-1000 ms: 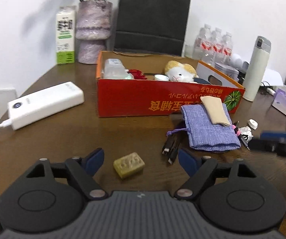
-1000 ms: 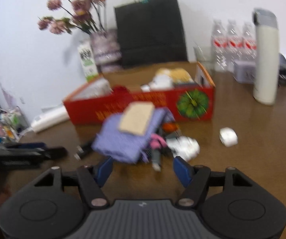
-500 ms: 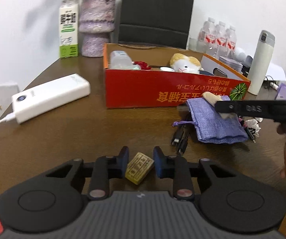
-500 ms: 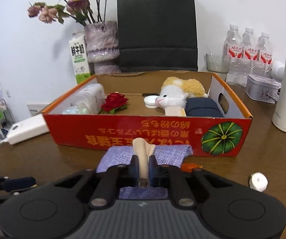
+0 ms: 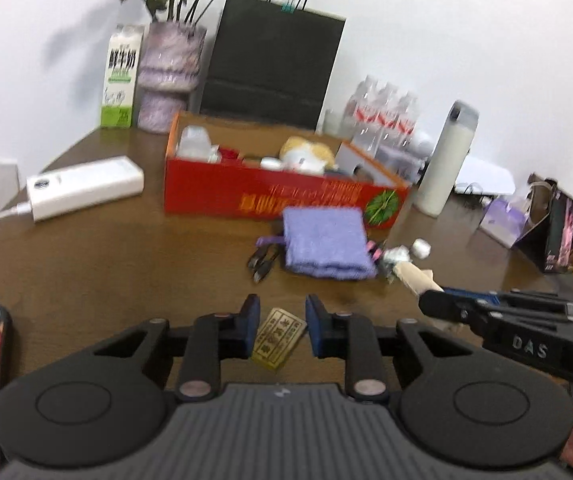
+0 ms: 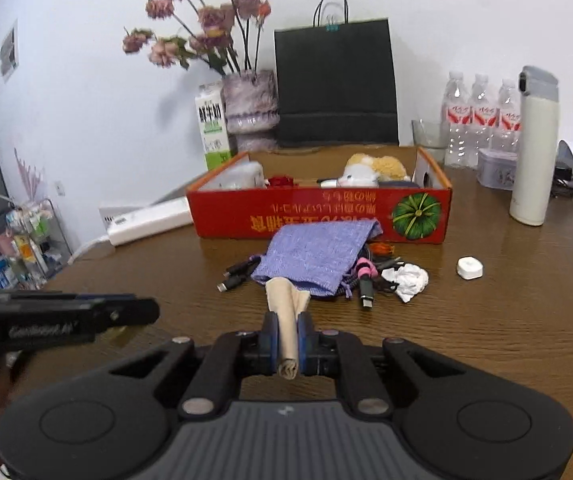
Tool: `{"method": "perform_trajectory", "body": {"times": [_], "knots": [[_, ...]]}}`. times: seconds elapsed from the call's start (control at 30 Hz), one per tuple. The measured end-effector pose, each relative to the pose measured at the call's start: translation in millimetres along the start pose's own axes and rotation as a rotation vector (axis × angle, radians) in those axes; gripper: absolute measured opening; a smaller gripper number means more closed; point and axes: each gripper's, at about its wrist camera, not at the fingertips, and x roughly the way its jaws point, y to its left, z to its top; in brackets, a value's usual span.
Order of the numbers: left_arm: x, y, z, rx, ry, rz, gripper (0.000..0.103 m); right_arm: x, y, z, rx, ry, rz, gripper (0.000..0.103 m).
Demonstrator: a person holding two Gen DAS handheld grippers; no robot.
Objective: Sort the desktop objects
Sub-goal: 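Carry the soap bar with the left tool while the right tool carries the beige roll into the box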
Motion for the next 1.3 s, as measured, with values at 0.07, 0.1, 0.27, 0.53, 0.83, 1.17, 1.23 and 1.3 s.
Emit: {"method": "perform_trajectory", "body": {"times": [0.07, 0.1, 0.27, 0.53, 0.83, 1.17, 1.23, 1.3], "knots": [[0.6, -0.6, 10.9, -0.013, -0.012, -0.033, 0.025, -5.5, -3.1, 12.7, -0.003, -0.035, -0.010, 0.009], [4.5, 1.0, 20.3, -0.015, -0.015, -0.053, 0.025, -4.1, -5.6, 20.5, -0.007, -0.045, -0.010, 0.009], [40.7, 8.4, 82.1, 0.014, -0.026, -0.058, 0.025, 27.5, -24.2, 71.4, -0.004, -0.078, -0.001, 0.009], [173.0, 35.0, 188.2, -0.057, 0.105, 0.010, 0.025, 169.9, -69.6, 175.1, 0.167, 0.077, 0.091, 0.009], [263.7, 54.4, 189.9, 0.004, 0.240, 0.084, 0.026, 300.3, -78.0, 195.0, 0.172, 0.275, 0.052, 0.009], [248.2, 61.8, 184.6, -0.012, 0.264, 0.062, 0.038, 306.8, -83.1, 190.3, 0.264, 0.336, 0.115, 0.055], [237.0, 60.1, 193.4, -0.015, 0.235, 0.066, 0.039, 288.3, -83.8, 199.1, 0.257, 0.296, 0.102, 0.056], [221.0, 58.8, 201.0, -0.021, 0.202, 0.077, 0.043, 267.4, -84.2, 206.4, 0.233, 0.251, 0.075, 0.057]]}}
